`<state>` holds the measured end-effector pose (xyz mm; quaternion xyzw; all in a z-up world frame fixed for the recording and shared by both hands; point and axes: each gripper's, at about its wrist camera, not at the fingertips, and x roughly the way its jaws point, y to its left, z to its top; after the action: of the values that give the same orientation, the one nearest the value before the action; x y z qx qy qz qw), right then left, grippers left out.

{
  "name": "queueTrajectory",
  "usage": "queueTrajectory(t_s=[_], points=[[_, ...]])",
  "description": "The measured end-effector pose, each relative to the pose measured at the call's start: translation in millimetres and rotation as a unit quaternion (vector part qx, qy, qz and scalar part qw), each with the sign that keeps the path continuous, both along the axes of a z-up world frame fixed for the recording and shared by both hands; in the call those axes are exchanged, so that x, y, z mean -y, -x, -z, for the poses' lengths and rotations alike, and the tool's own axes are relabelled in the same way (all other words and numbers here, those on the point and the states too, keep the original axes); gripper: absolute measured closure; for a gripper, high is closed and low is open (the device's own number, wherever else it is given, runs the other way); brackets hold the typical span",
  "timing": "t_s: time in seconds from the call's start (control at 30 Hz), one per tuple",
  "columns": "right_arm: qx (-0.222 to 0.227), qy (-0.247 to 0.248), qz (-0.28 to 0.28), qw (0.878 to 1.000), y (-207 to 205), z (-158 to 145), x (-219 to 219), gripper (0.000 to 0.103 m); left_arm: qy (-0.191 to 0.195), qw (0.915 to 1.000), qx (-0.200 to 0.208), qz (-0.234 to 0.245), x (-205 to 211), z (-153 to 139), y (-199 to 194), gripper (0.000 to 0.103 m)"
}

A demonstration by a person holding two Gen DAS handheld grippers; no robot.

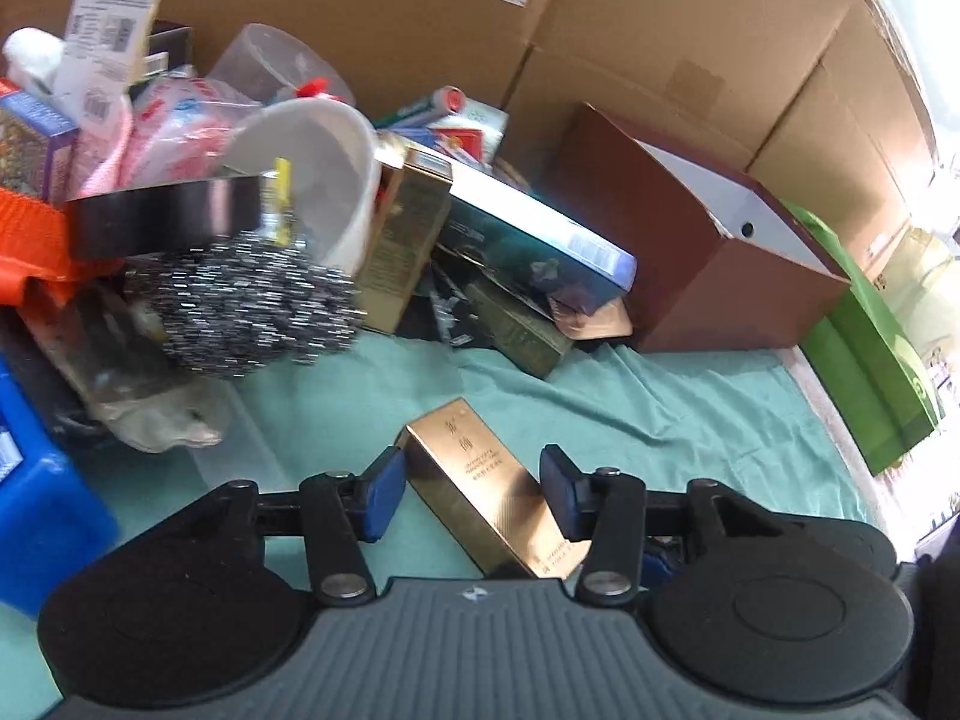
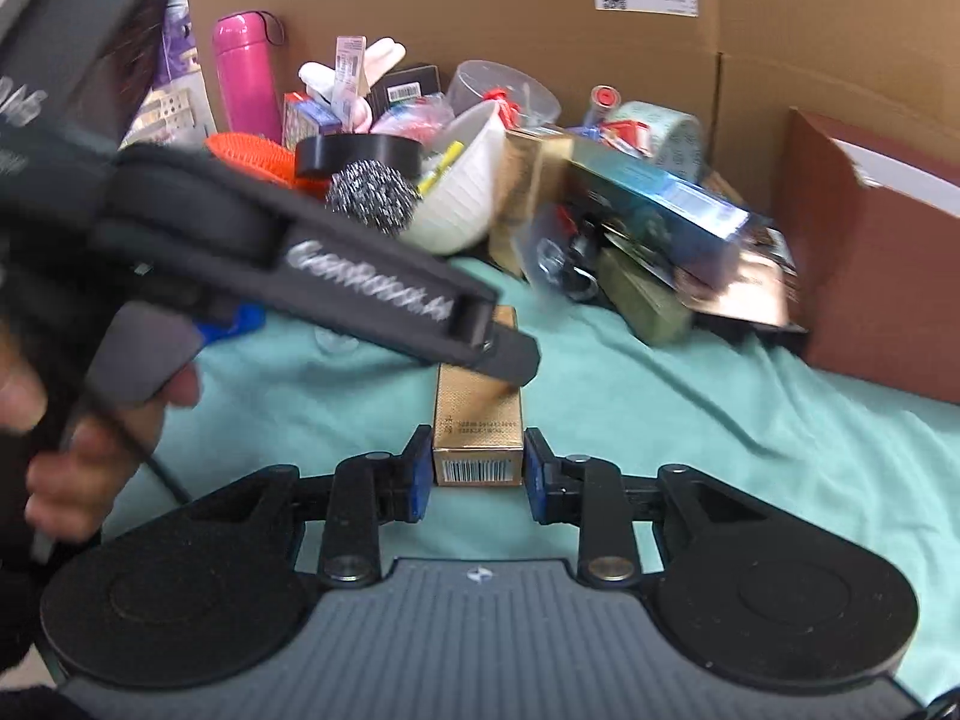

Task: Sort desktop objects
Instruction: 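Grasp the gold cosmetic box with the left tool while the right tool grasps a tan box, then carry both boxes into the shoebox and open both tools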

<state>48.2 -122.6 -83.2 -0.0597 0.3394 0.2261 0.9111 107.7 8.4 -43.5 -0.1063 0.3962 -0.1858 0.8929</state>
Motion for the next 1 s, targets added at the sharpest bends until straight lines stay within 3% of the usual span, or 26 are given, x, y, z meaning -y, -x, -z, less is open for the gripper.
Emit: queueTrajectory(t_s=[0.1,0.27,0.37,0.73,1.0], points=[[0.003,-0.002,0.007,1.000,6,1,8,0.070,-0.003,0.9998,-0.003,0.020,14,1,0,0.057],[-0.001,-0.013,0.016,1.000,4,2,11,0.069,-0.043,0.9987,-0.002,0.028,31,1,1,0.055],[0.002,-0.013,0.021,1.000,3,2,8,0.065,-0.042,0.9984,-0.006,0.039,33,3,1,0.057],[0.016,-0.015,0.025,0.999,10,-1,15,0.066,-0.056,0.9973,0.010,0.047,45,-1,5,0.058],[0.072,-0.022,0.048,0.996,16,-32,41,0.066,-0.061,0.9904,0.086,0.089,72,-37,8,0.057]])
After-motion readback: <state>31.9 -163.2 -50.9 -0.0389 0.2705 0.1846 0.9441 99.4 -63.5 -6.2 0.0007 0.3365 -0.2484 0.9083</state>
